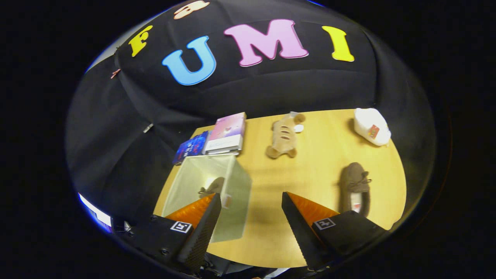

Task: Open the storage box then place both shoes into the box .Put the left shoe in first, then the right shoe, with the right side of both shoes facing outward in a uniform manner.

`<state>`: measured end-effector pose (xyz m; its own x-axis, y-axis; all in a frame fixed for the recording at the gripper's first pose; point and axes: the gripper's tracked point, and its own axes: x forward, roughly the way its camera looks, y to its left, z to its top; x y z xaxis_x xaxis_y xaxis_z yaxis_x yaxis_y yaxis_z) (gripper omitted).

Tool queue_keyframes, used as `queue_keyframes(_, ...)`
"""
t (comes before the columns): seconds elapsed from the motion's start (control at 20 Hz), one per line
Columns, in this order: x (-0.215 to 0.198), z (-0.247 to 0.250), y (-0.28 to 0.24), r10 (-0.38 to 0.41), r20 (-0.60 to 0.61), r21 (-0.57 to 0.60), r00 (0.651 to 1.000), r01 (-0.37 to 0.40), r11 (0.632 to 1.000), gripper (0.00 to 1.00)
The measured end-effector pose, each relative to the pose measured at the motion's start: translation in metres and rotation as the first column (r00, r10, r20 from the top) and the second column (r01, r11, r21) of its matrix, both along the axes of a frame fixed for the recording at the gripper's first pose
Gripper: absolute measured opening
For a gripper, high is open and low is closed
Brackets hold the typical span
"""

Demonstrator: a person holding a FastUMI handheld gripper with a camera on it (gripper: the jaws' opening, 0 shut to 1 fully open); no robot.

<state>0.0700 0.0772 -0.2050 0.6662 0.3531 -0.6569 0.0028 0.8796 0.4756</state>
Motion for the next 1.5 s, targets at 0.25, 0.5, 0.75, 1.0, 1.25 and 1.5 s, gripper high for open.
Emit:
queue_keyframes(0.25,-0.023,-0.066,-0.107,-0.118,-0.087,-0.119,0.989,0.108,0.987,0.98)
queue_keyframes(0.5,-0.041,-0.143,-0.184,-0.188,-0.185,-0.223,0.965,0.145,0.964,0.97)
queue_keyframes(0.75,-0.033,-0.202,-0.213,-0.164,-0.241,-0.292,0.957,0.090,0.952,0.95)
queue_keyframes(1.0,-0.011,-0.235,-0.213,-0.129,-0.247,-0.325,0.960,0.044,0.945,0.85)
queue_keyframes(1.25,0.001,-0.253,-0.210,-0.127,-0.244,-0.366,0.961,0.030,0.930,0.46)
queue_keyframes(1.5,-0.001,-0.230,-0.209,-0.207,-0.213,-0.333,0.955,0.129,0.934,0.05)
